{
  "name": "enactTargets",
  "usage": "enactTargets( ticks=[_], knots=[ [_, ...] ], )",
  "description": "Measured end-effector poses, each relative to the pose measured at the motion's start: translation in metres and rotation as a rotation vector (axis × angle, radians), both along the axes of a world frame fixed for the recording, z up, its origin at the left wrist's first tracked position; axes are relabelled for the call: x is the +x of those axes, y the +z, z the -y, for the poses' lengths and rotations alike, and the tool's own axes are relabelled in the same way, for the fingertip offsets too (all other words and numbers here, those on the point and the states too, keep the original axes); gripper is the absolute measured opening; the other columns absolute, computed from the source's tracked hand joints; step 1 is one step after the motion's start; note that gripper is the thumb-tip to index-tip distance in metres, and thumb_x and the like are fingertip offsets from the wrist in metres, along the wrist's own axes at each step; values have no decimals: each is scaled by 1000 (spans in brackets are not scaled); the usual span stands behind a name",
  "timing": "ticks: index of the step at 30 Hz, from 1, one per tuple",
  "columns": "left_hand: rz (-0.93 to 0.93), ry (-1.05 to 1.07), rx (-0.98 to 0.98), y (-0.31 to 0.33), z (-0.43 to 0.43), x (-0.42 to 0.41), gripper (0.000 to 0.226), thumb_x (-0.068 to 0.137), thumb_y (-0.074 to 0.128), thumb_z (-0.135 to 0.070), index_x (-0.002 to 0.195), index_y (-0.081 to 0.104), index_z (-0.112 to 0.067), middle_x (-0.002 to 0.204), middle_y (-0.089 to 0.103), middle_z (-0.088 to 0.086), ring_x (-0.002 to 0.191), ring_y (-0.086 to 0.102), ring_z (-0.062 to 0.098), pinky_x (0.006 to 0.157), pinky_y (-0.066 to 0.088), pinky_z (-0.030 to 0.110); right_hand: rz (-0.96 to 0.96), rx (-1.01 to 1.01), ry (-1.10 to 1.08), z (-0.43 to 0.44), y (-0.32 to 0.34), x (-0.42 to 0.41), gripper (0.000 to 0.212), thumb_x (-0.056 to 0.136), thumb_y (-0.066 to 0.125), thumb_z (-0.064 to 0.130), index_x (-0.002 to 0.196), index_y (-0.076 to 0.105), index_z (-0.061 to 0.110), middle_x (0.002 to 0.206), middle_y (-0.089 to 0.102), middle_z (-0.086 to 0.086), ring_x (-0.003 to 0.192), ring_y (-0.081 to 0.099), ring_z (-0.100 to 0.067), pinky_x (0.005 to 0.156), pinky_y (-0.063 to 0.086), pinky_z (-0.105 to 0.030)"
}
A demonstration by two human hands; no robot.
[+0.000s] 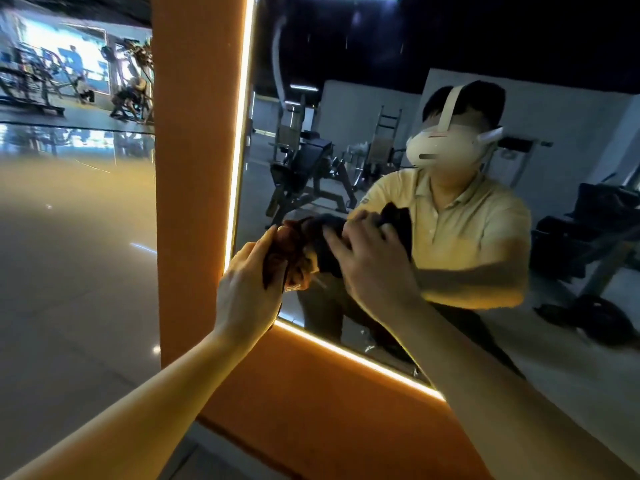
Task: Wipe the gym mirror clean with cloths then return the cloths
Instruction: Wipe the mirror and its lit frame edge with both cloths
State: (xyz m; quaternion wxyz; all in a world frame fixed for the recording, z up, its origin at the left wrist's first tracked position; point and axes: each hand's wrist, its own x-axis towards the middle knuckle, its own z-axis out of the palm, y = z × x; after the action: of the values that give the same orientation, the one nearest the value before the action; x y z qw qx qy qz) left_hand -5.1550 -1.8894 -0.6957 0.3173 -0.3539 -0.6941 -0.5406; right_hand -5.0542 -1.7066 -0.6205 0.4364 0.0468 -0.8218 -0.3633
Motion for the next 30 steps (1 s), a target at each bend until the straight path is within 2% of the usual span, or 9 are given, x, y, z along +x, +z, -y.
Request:
enactTargets(
  ticks=[3, 5, 9, 12, 15, 18, 23, 25, 30],
  knots=[
    [2, 4, 14, 0, -4, -1, 49, 102, 66, -7, 149, 53, -12, 118, 69, 9, 101, 68, 22, 84, 58, 35, -153, -129, -31, -1, 12, -5, 49, 99, 46, 23, 145, 54, 9, 122, 46, -21, 116, 43, -39, 90, 33, -46],
    [-7, 8, 24, 1, -7, -1, 50, 101, 66, -4, 149, 54, -12, 117, 69, 9, 99, 68, 23, 82, 59, 38, 63, -3, 3, 3, -35, 4, 51, 97, 44, 29, 142, 60, 11, 121, 53, -18, 113, 44, -35, 88, 35, -44],
    [-37, 11, -5, 2, -8, -3, 51, 100, 66, -1, 149, 54, -10, 116, 68, 10, 97, 67, 25, 77, 61, 47, 401, 7, 46, -12, -104, 44, 63, 73, 85, 29, 133, 70, 18, 113, 64, -4, 104, 53, -23, 84, 53, -36],
    [-26, -7, -1, 4, -6, -4, 48, 101, 64, -4, 148, 55, -10, 117, 69, 10, 100, 69, 26, 79, 62, 49, 211, 24, 20, -6, -73, 32, 58, 78, 78, 25, 135, 67, 15, 108, 61, -8, 99, 53, -26, 82, 44, -39],
    [-3, -32, -5, 8, -2, -4, 48, 102, 64, -6, 149, 54, -9, 124, 69, 11, 108, 70, 28, 86, 62, 50, -85, -66, 11, 10, -8, -10, 49, 96, 50, 20, 143, 56, 9, 118, 48, -19, 109, 43, -35, 88, 33, -43],
    [-21, 1, 7, 12, 5, -11, 47, 104, 62, -9, 149, 53, -9, 128, 70, 10, 112, 69, 25, 91, 61, 47, -169, -206, -41, 26, 1, -33, 54, 93, 52, 22, 146, 53, 10, 123, 49, -19, 114, 43, -35, 91, 33, -43],
    [17, 4, 47, 13, 9, -19, 45, 104, 63, -12, 148, 54, -11, 128, 70, 6, 114, 68, 22, 94, 58, 44, 418, -13, 10, 32, -113, 4, 62, 77, 81, 30, 137, 68, 20, 118, 67, -3, 110, 59, -23, 89, 53, -34],
    [-6, 5, 40, 10, 10, -20, 46, 102, 65, -8, 147, 55, -11, 126, 71, 6, 111, 68, 21, 92, 58, 41, 493, -11, -7, 32, -112, 11, 62, 80, 80, 31, 139, 67, 21, 120, 67, -1, 112, 63, -21, 91, 53, -32],
    [-47, -16, 47, 10, 10, -25, 42, 104, 64, -11, 145, 56, -8, 124, 73, 8, 108, 71, 20, 88, 62, 43, -47, -137, -52, 21, -3, -15, 52, 94, 47, 17, 145, 54, 11, 123, 52, -16, 113, 51, -35, 91, 36, -44]
  ],
)
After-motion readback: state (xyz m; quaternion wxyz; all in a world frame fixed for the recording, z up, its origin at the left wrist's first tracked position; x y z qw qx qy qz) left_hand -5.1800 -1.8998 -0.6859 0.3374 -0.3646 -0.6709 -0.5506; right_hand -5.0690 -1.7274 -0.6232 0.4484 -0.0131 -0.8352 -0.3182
